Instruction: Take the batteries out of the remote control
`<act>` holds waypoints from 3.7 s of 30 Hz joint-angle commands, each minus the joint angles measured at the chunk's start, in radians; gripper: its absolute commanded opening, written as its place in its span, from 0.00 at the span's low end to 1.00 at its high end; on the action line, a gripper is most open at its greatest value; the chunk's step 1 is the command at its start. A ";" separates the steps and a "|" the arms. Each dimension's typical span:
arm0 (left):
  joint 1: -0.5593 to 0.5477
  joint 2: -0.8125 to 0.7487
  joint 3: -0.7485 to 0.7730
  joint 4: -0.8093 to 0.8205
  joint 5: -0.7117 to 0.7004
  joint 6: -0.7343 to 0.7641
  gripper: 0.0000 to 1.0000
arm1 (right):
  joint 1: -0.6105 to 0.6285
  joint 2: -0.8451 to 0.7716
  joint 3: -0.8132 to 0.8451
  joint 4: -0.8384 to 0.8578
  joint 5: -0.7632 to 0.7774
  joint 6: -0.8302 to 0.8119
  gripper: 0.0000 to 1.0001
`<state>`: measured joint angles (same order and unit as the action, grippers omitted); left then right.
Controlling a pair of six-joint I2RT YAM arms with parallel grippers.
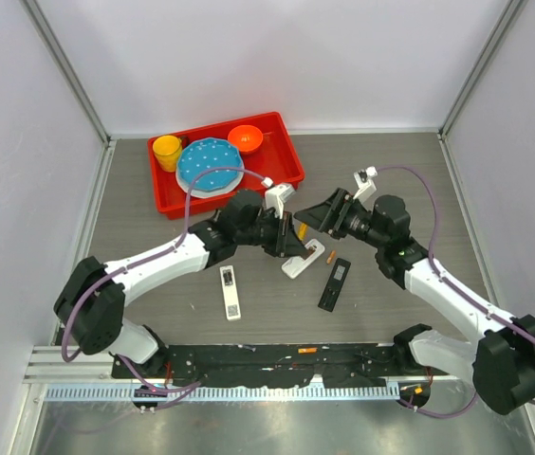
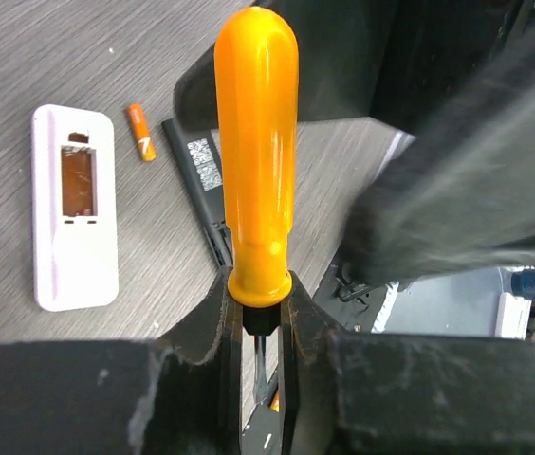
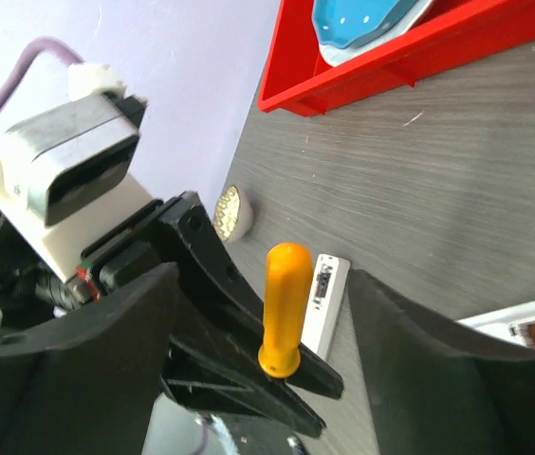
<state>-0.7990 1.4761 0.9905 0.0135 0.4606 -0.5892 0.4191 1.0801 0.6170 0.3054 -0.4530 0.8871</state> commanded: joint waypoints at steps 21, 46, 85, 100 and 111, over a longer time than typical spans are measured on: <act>0.047 -0.083 0.152 -0.380 -0.086 0.190 0.00 | -0.063 0.219 0.145 0.205 -0.348 0.092 0.61; 0.084 -0.144 0.071 -0.296 -0.169 0.086 0.82 | -0.040 0.230 0.154 0.022 -0.276 -0.037 0.01; -0.144 0.151 0.069 -0.531 -0.568 0.149 0.02 | -0.069 0.116 0.139 -0.284 -0.035 -0.300 0.01; -0.244 0.210 0.074 -0.508 -0.530 0.267 0.66 | -0.112 0.095 0.073 -0.284 -0.016 -0.313 0.01; -0.282 0.026 -0.150 -0.454 -0.525 0.190 0.56 | -0.111 0.083 0.043 -0.235 -0.023 -0.301 0.01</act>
<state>-1.0691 1.5677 0.8890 -0.4950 -0.0593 -0.3679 0.3107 1.1934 0.6796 -0.0055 -0.4751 0.5907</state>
